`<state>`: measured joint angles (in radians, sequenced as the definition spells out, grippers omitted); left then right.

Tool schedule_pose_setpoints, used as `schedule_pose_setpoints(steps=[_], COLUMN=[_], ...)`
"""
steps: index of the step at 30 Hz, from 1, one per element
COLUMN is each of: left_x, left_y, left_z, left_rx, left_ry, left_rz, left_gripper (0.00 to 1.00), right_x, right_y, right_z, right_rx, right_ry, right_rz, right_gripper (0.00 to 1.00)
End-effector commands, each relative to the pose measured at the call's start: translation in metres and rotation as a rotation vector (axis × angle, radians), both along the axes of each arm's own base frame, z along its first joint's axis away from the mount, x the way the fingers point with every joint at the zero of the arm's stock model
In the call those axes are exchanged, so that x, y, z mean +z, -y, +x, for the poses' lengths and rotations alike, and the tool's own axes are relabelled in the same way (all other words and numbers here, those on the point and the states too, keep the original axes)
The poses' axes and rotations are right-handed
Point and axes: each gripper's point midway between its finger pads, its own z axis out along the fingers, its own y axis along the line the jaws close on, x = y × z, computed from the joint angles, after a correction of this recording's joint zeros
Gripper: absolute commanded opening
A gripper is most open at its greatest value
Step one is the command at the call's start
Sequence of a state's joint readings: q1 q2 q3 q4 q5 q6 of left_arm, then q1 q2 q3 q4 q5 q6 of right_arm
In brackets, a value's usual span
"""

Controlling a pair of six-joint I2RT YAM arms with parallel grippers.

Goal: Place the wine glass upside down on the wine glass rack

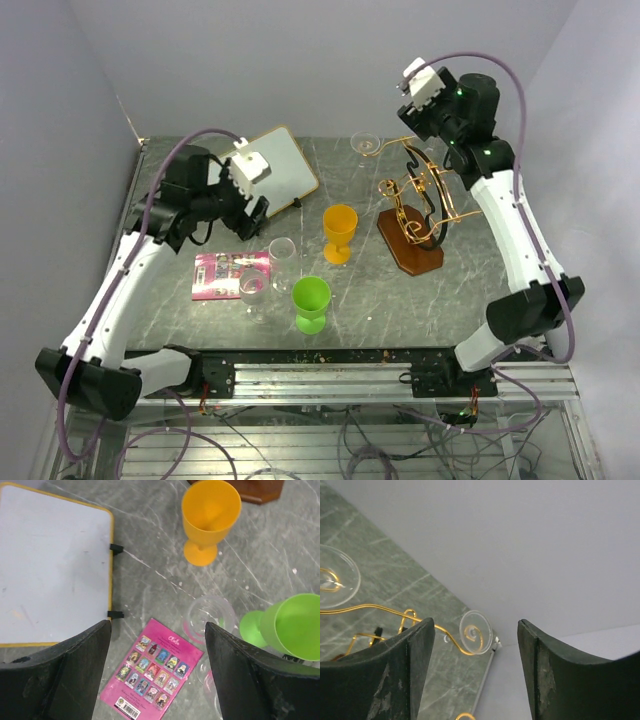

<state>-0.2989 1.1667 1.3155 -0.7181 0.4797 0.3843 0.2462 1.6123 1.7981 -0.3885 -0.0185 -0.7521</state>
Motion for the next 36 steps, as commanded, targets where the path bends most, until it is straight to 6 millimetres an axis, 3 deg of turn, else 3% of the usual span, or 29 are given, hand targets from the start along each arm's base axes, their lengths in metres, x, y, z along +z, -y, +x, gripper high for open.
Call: schedule_pose_setpoints(steps=[1,7,12,21,36], left_x=[-0.021,-0.043,-0.059,-0.09,-0.116], left_y=[0.012,0.028,0.031,0.037,0.046], left_z=[0.001,0.006,0.008,-0.012,-0.011], left_rx=[-0.051,-0.097,-0.117,-0.206,-0.246], left_ry=[-0.03,-0.096,-0.15,-0.263,-0.301], left_rz=[0.095,0.18,0.246,0.335,0.396], left_gripper=[0.86,0.85,0.81,0.71,0.45], right_x=[0.016,0.009,-0.008,-0.014,-0.025], right_y=[0.006,0.019,0.032,0.033,0.038], right_z=[-0.035,-0.088,-0.111,-0.118,-0.117], right_rx=[-0.057,-0.096,-0.148,-0.129,-0.118], right_ry=[-0.04,-0.122,-0.171,-0.214,-0.268], right_rz=[0.173,0.229,0.233,0.29,0.333], right_gripper=[0.68,0.7,0.7,0.7,0.69])
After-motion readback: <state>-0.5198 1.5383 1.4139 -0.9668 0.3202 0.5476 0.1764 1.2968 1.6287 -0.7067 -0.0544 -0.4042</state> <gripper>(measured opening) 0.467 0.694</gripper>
